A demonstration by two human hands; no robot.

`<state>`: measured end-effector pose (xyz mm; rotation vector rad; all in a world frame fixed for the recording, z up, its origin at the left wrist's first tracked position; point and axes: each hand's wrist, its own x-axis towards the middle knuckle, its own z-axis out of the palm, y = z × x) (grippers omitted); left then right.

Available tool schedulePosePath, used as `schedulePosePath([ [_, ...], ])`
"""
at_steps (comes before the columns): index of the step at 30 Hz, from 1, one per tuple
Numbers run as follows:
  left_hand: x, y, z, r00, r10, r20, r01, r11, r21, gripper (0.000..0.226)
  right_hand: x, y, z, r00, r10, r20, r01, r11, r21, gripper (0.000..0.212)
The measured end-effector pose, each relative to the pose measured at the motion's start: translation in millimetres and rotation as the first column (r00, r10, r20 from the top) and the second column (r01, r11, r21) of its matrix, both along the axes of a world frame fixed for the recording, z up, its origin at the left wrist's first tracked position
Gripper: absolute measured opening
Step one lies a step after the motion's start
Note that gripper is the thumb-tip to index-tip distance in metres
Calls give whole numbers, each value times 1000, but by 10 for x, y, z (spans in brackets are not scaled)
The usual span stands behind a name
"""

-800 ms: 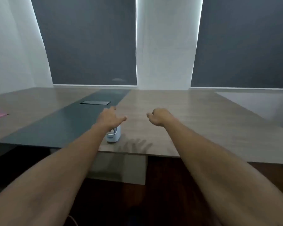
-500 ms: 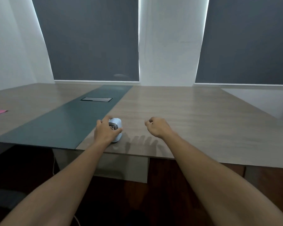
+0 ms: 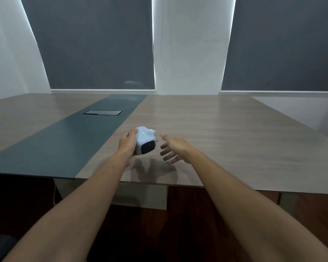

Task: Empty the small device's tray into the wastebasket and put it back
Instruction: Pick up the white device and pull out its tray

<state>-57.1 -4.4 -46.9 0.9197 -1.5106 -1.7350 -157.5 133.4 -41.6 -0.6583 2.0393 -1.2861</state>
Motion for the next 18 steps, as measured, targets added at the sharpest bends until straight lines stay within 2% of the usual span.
schedulePosePath([
  [3,-156,130,23,997,-73,-9,73,997,8,25,-25,20,17,998,14,63,-12,999,-41,73],
  [8,-347,260,52,989,-144,-29,144,990,-3,28,-128,75,12,990,-15,137,35,989,-144,70],
  [13,-452,330,47,988,-155,-23,152,982,-110,12,-260,212,-3,975,-22,221,72,973,-220,64],
  [18,-513,395,79,985,-167,-30,156,960,-231,13,-346,310,-14,963,-43,265,123,949,-291,48],
])
